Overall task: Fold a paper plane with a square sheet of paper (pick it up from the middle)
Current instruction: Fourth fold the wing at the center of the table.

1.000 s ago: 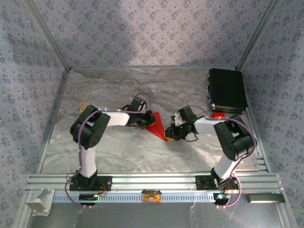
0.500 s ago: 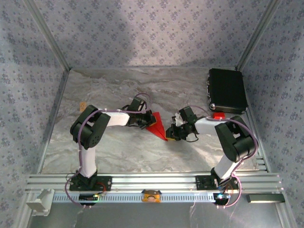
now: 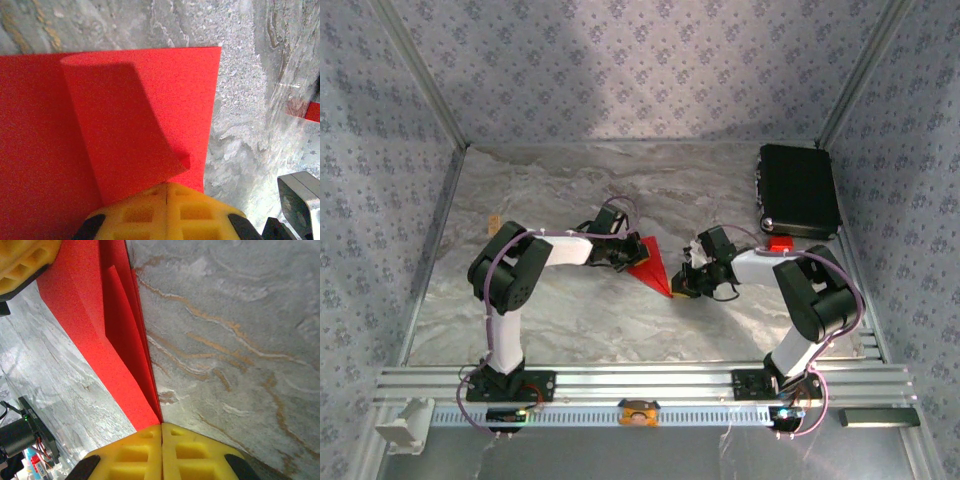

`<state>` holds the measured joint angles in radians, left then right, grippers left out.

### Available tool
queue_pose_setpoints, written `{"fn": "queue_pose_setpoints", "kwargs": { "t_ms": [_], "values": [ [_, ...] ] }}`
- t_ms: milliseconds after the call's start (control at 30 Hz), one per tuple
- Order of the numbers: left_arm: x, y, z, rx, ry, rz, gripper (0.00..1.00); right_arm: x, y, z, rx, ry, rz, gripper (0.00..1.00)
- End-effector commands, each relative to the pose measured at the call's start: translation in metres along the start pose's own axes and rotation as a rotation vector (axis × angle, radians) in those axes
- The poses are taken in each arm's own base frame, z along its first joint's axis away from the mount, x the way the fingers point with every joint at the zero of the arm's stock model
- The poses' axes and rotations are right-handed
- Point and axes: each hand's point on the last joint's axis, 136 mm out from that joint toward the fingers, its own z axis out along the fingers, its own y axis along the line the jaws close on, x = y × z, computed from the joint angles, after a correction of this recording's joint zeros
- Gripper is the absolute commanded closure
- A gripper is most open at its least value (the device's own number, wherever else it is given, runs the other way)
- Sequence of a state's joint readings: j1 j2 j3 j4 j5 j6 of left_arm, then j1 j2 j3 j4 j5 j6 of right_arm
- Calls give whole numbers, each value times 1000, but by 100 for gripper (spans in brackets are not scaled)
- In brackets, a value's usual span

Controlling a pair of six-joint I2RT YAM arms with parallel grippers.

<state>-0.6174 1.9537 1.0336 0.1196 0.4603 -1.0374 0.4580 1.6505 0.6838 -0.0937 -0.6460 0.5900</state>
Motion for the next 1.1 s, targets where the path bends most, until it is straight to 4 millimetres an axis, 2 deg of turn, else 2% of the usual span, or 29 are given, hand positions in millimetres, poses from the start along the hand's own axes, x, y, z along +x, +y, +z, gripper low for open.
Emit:
{"fn": "queue_pose_setpoints", "kwargs": {
  "t_ms": [0,500,800,1067],
  "values": [
    [3,16,6,-48,15,-11,98,24,-17,0,54,63,65,89],
    [3,19,6,-56,13,-17,98,35,-19,-1,60,80,70,89],
    [3,19,7,-58,16,-19,98,46,-27,-1,102,96,87,91],
    [5,22,6,-65,16,-22,99,57,-25,-5,103,99,78,90]
  ]
}}
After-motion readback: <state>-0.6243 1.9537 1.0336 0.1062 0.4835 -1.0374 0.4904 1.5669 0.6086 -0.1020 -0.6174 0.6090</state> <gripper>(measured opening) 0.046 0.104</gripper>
